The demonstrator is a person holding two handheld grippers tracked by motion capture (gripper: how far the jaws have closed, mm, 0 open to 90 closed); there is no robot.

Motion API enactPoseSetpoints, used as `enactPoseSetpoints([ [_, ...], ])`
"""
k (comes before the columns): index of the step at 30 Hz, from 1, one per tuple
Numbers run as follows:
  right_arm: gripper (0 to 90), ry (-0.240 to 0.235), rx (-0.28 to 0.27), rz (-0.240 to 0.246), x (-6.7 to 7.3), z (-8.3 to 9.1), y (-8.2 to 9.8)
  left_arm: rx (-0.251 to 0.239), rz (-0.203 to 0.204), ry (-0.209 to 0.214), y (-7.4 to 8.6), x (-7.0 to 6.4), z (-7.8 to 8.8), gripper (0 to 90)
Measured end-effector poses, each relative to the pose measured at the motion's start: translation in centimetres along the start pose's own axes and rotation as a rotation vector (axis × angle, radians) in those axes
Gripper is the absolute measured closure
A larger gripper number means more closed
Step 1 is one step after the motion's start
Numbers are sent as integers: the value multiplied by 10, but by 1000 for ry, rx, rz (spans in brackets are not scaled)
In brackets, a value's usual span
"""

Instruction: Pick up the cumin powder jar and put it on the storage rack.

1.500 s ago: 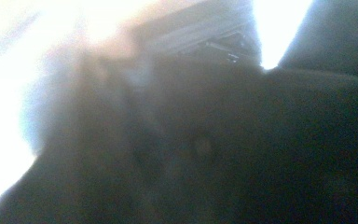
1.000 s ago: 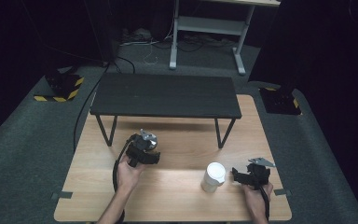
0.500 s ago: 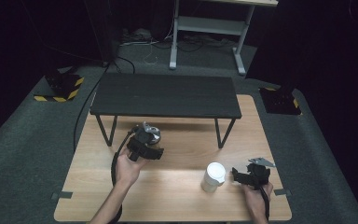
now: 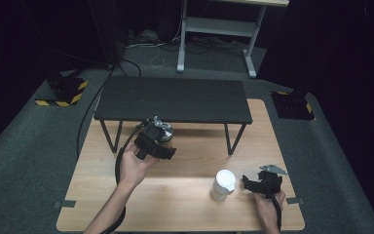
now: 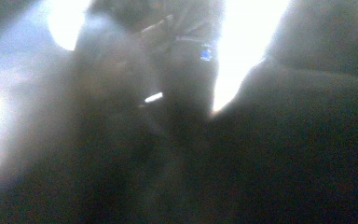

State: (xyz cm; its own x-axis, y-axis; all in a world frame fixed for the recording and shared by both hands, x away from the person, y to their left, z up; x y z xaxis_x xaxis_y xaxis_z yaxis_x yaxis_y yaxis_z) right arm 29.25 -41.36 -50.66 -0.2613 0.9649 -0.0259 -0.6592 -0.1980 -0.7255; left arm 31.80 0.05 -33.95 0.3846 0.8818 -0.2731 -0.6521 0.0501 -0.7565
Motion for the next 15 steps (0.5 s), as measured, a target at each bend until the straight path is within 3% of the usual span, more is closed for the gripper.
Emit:
enactPoseSetpoints([
  [7,48,0,0,0,0,0,0,-9,-7,19,-20,-6,8,314],
  [11,48,0,0,0,0,0,0,-21,-26,16,-40,-10,11,314],
  [15,48,0,0,0,0,0,0,-34,-18,16,-52,-10,11,314],
])
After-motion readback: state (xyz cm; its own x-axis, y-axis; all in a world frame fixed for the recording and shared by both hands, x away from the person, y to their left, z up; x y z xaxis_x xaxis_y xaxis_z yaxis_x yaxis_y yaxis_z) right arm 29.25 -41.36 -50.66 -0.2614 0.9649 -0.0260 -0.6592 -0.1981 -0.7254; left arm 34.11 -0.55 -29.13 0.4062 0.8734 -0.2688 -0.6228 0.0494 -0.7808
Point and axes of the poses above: each handheld gripper's, and its own axes: z roughly backward along the jaws, y roughly out of its underside, x roughly to its left, the point moved 9 cm from there along -z, roughly forward along the jaws, and after that the axes turned 1 degree about z, right-handed, at the moved point
